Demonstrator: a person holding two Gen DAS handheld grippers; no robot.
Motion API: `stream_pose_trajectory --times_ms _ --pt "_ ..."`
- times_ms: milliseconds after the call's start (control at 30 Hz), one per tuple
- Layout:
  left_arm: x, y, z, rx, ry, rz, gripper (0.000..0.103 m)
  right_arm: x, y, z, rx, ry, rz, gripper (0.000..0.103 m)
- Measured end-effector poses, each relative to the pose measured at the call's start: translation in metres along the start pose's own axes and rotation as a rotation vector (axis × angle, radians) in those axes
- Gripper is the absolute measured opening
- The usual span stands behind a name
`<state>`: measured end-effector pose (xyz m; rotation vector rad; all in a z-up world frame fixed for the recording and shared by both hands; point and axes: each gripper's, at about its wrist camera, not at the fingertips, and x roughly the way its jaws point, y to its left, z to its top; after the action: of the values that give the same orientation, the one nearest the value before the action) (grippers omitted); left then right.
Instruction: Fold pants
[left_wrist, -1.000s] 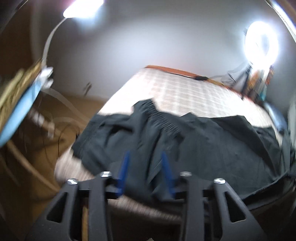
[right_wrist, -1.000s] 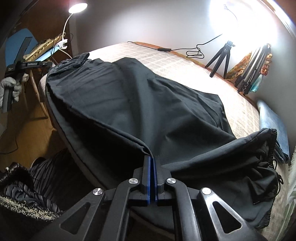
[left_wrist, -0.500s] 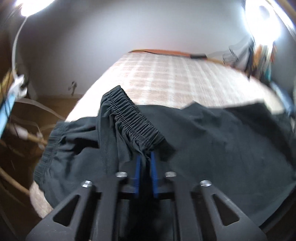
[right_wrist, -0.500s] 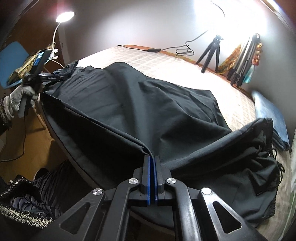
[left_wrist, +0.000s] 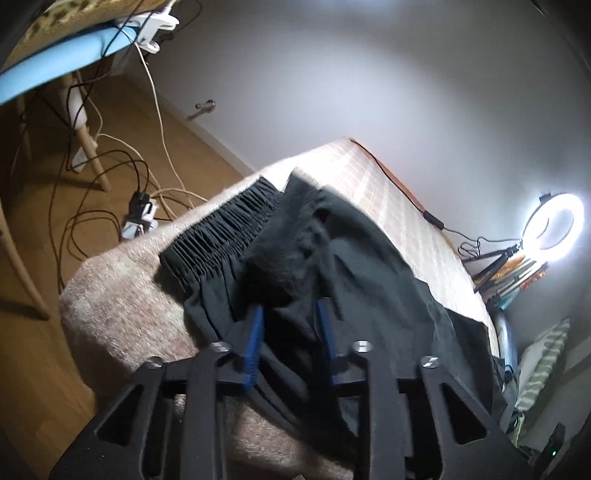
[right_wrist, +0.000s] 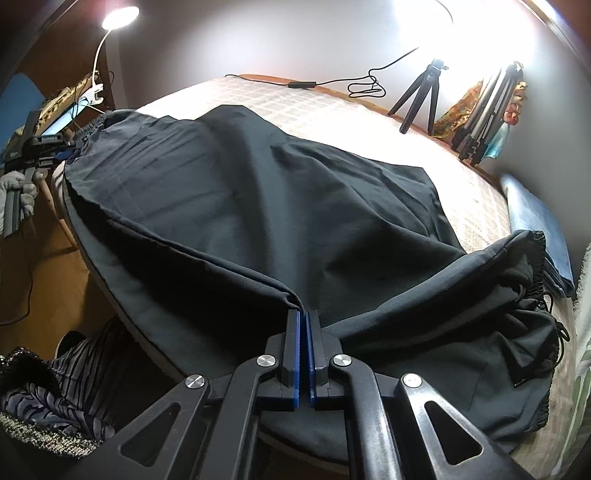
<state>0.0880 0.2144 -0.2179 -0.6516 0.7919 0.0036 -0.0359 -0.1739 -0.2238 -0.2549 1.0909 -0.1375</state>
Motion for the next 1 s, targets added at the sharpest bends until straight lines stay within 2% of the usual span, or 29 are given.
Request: stream_pose_trajectory --times_ms 100,167,200,233,400,567,700,867,900,933,1000 --pt "0.007 -0.006 0.008 0.036 -0.002 0.045 0.035 0.002 0.002 0.001 -0.01 -0.002 -0.002 0.0" --pt "0.008 -0.002 0.01 0.007 -0.012 0.044 0.033 0.004 0.001 0.002 -0.007 -0.005 0.003 0.0" --pt "0.009 0.001 0.012 -0.01 -0.023 0.052 0.028 0.005 0.0 0.002 -0.005 -0.005 0.006 0.0" --pt "0.01 0.003 0.013 -0.024 -0.031 0.068 0.011 0.006 -0.002 0.002 -0.008 -0.007 0.007 0.0" --pt "0.002 0.009 0.017 -0.031 -0.065 0.082 0.007 -0.001 -0.003 0.009 -0.035 -0.044 -0.007 0.0" --pt "-0.02 0.015 0.016 -0.011 -0.085 0.107 0.007 -0.024 0.001 0.013 -0.071 -0.106 -0.002 0.0" --pt "-0.019 0.025 0.012 -0.006 -0.065 0.133 0.007 -0.025 0.006 0.001 -0.086 -0.089 0.029 0.0" --pt "-0.013 0.018 0.011 0.065 -0.034 0.171 0.013 -0.001 0.009 -0.018 -0.082 -0.026 0.048 0.0" --pt "-0.014 0.017 0.012 0.067 -0.03 0.174 0.018 0.001 0.009 -0.019 -0.078 -0.02 0.051 0.0" --pt "-0.015 0.017 0.012 0.067 -0.026 0.19 0.031 0.003 0.007 -0.021 -0.068 -0.013 0.059 0.0" --pt "-0.019 0.021 0.013 0.052 -0.016 0.237 0.042 0.006 0.004 -0.024 -0.049 -0.002 0.071 0.001"
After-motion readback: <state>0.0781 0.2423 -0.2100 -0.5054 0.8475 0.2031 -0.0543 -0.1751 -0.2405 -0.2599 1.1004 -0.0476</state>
